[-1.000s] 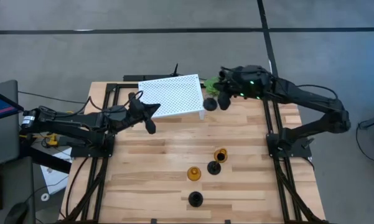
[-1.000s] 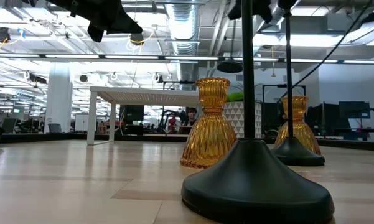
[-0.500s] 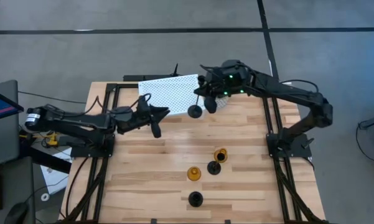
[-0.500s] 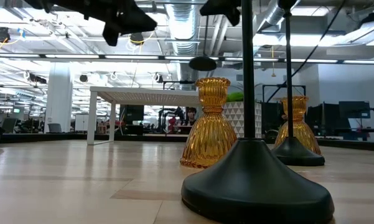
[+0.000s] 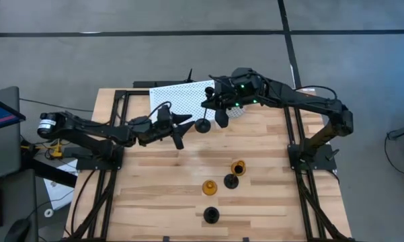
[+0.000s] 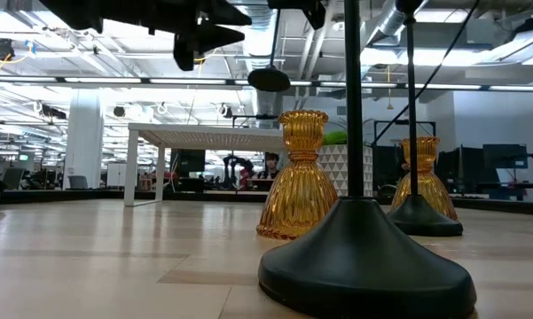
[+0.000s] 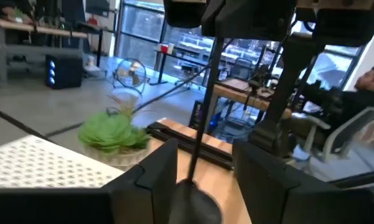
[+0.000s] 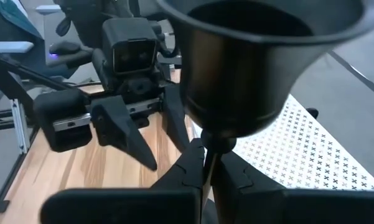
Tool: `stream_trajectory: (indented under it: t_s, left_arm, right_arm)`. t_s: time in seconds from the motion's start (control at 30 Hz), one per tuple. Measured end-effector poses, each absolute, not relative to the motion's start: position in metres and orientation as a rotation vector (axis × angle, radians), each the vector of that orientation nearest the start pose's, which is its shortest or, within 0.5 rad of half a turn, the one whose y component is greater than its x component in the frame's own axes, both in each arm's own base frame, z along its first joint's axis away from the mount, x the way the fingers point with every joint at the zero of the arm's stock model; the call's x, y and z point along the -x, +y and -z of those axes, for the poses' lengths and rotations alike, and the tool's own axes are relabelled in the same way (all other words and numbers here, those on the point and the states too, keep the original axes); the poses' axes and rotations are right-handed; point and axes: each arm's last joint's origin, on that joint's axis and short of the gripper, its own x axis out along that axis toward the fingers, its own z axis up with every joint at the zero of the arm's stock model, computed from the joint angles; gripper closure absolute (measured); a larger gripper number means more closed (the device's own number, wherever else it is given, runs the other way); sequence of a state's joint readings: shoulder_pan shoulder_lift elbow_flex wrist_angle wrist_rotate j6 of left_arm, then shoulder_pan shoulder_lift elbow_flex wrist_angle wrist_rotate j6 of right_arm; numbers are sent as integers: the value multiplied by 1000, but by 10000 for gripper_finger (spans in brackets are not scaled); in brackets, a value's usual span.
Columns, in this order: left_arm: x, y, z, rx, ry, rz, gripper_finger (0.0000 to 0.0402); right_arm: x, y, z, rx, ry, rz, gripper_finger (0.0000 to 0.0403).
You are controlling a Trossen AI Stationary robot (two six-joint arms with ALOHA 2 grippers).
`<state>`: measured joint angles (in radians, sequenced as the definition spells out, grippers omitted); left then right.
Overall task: Pick & Place candle stick holders
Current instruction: Put the top black candle holder on the shelf
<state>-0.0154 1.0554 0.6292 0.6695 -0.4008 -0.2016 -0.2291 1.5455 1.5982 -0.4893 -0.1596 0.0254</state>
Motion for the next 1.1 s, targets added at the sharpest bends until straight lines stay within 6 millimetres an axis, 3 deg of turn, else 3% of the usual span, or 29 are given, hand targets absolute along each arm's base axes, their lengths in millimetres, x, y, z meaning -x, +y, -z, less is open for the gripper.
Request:
stream_trajectory:
  t_s: [0.2, 0.4, 0.9, 1.1]
  left_arm:
    - [-237, 7, -326, 250, -312, -319, 257]
    - [-228, 7, -336, 139, -335, -335, 265]
    - [-225, 7, -332, 246, -282, -320, 276]
    - [-229, 25, -327, 356, -215, -171, 289]
  right_arm:
    - [-334, -73, -399, -110, 431, 74, 401]
    - [-334, -73, -399, -110, 431, 74, 401]
    - [-334, -73, -399, -101, 431, 72, 401]
    - [-334, -73, -400, -101, 430, 73, 401]
